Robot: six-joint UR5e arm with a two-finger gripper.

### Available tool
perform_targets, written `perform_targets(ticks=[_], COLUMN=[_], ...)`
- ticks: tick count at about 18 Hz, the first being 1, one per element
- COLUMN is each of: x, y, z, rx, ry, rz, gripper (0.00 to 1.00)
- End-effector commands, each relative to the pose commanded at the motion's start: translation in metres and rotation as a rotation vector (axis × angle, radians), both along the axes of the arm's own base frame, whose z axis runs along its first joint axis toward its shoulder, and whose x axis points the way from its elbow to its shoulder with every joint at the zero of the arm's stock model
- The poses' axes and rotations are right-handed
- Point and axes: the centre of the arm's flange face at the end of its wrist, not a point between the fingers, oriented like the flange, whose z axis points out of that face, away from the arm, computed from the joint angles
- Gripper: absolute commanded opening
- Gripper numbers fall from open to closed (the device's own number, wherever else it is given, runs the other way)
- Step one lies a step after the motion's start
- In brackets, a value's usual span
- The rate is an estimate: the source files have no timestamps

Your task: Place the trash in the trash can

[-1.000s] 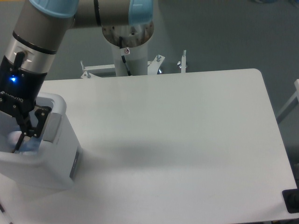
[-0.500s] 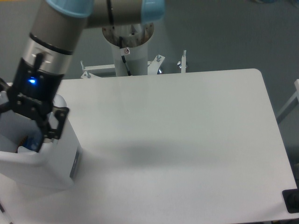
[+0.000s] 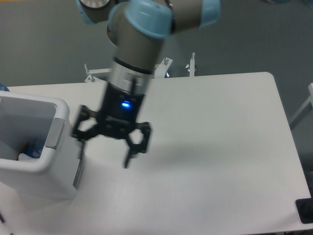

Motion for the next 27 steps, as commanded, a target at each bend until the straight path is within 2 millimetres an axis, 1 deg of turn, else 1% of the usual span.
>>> perform_targets(ticks=[5, 8, 9, 10, 12, 14, 16, 18, 20, 21, 23, 27], x=[-0.053, -0.079, -0.083, -0.088, -0.094, -0.100, -0.104, -0.095, -0.094, -0.096, -0.092, -0.090], y=[-0.026, -0.048, -0.051, -0.053, -0.058, -0.066, -0.070, -0.063, -0.063, -0.064, -0.056, -0.056], z=[-0.029, -0.035, -0.036, -0.043, -0.052, -0.061, -0.070, -0.077, -0.083, -0.087, -0.093, -0.096], rx=[-0.035, -0.060, -0.065, -0.076, -0.142, -0.274, -0.431, -0.538, -0.594, -0.614, -0.623, -0.639], ry=[0.056, 0.097, 0.109, 0.128, 0.202, 0.234, 0.271, 0.313, 0.337, 0.338, 0.344, 0.375], rz=[-0.023, -0.017, -0.025, -0.052, -0.111, -0.143, -0.225, -0.329, -0.360, -0.362, -0.388, -0.472], gripper=[1.00, 1.00, 1.00, 1.00, 1.00, 1.00, 1.00, 1.00, 1.00, 1.00, 1.00, 1.00])
